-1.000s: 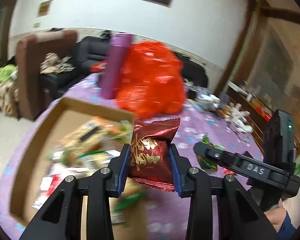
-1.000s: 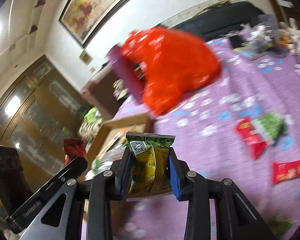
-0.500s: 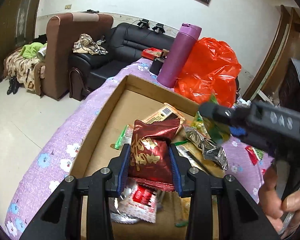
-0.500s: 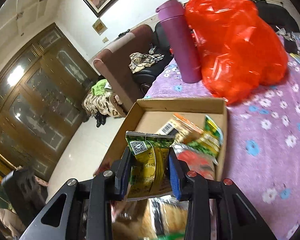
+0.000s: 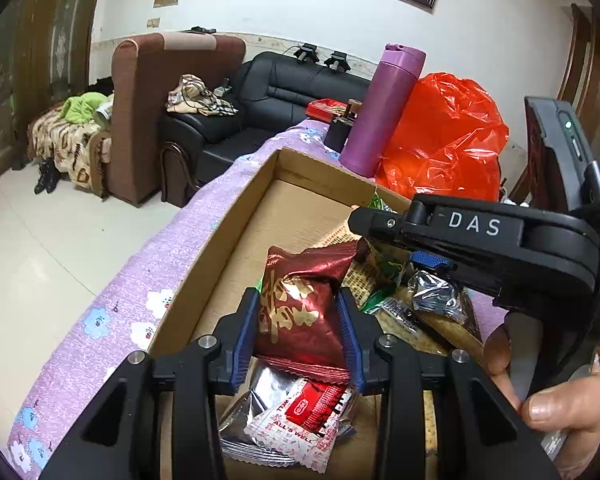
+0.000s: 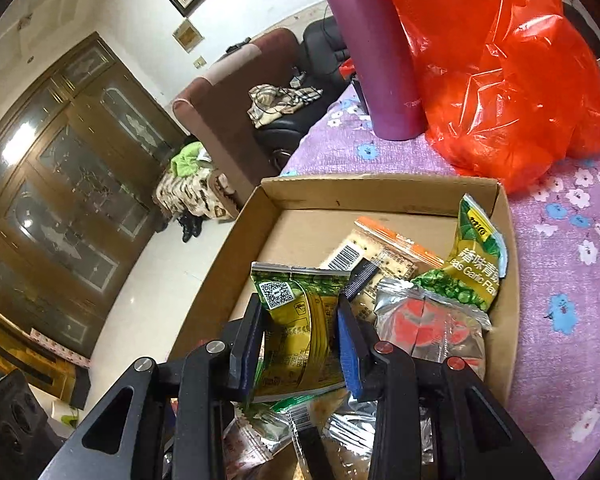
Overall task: Organize snacks
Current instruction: 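Carry both bags over the box lid, lower them and open both tools, then withdraw both tools from the box lid toward the snack pile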
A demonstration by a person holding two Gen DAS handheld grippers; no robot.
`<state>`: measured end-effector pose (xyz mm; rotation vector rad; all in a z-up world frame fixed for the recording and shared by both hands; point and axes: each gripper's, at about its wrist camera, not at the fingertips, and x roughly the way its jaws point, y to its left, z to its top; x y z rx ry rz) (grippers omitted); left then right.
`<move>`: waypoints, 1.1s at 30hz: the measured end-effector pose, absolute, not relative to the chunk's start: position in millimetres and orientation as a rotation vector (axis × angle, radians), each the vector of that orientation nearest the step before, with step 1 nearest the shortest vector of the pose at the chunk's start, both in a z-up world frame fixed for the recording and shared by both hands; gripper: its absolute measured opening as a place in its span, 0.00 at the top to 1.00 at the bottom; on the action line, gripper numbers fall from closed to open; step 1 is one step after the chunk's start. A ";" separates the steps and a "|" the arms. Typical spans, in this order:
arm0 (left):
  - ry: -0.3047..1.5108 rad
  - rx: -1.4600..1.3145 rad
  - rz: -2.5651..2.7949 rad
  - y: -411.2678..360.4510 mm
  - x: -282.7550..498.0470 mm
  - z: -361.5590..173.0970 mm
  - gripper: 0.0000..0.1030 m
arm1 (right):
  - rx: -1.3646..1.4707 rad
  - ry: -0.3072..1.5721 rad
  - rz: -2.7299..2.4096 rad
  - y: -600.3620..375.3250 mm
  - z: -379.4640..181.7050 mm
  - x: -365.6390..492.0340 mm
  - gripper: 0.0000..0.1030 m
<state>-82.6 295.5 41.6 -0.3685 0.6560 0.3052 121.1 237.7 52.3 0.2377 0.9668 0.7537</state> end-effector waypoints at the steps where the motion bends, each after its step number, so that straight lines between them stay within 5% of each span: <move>1: 0.657 -0.361 0.308 294.4 -81.7 41.9 0.64 | 0.233 0.963 0.756 237.8 52.6 120.2 0.62; 33: 0.610 -0.324 0.353 291.6 -88.1 49.9 0.40 | 0.239 0.928 0.773 230.6 57.1 105.3 0.56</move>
